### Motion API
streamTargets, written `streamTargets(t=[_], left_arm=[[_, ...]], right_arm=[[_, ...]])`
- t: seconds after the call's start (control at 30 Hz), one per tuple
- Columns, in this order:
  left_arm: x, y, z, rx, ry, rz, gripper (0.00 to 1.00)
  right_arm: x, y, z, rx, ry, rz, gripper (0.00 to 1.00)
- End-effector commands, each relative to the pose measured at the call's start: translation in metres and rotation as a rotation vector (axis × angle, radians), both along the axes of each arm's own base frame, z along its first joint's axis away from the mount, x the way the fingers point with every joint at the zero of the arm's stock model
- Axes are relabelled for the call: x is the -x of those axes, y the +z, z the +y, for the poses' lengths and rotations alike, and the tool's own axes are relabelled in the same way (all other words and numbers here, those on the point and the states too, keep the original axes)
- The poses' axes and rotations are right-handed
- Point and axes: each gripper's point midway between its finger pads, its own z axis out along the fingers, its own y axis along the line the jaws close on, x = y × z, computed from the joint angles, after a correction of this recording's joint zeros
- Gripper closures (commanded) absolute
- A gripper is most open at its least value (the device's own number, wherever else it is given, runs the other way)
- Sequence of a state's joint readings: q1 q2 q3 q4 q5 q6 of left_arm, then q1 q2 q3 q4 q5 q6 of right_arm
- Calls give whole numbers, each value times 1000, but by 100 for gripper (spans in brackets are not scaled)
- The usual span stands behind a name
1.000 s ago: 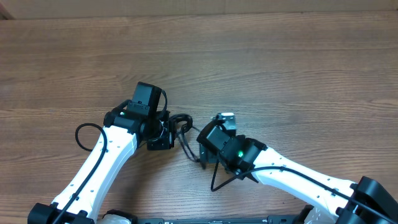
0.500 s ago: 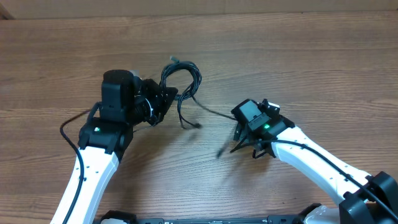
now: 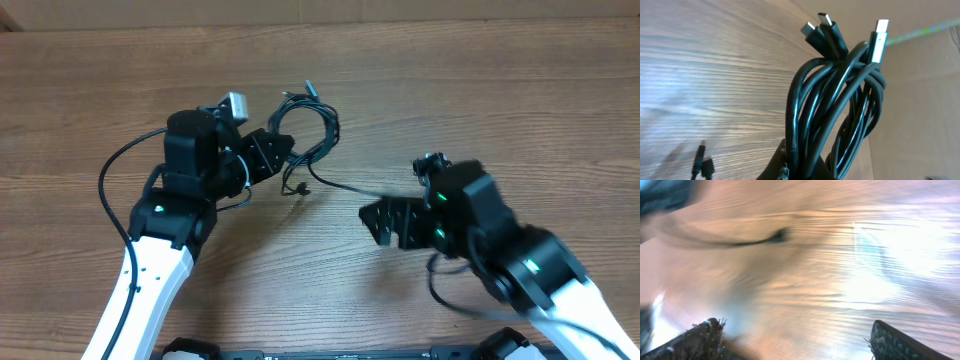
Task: Untangle cables
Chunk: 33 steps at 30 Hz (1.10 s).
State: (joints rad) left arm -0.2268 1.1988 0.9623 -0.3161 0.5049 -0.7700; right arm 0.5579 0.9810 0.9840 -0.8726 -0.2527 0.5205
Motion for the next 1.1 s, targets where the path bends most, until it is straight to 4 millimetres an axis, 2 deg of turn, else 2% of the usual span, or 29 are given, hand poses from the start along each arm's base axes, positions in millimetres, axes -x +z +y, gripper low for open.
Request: streamTargets(t=[0.0,0.07,0.23,0.33,0.4,0.43,0.53,0.7,0.9,1.07], left_arm=[[2,15,-15,-22,-36,-76,96],[-1,12,-15,-25,18,-55,96],[-1,16,-24,-13,38,-62,96],[2,17,-30,-33,20,-82,96],[-3,9,-20,-59,104,-50,96],[-8,-3,-2,-59,250,30,96],[-8,-20,24,-53,447,140,96],[6,-45,50,-17,675,312,96],[8,-49,55,0,726,342,96],[8,-49,59,178,882,430,96]], right_arm=[[31,36,19,-120,235,-96,0],[41,42,21,-156,268,-95,0],[49,35,20,-148,279,-40,0],[63,47,36,-253,386,-11,0],[71,58,46,-327,461,-1,0],[73,58,49,-343,481,17,0],[70,51,50,-332,475,50,0],[66,39,53,-317,467,108,0],[56,29,61,-313,466,139,0],[62,42,77,-432,578,168,0]])
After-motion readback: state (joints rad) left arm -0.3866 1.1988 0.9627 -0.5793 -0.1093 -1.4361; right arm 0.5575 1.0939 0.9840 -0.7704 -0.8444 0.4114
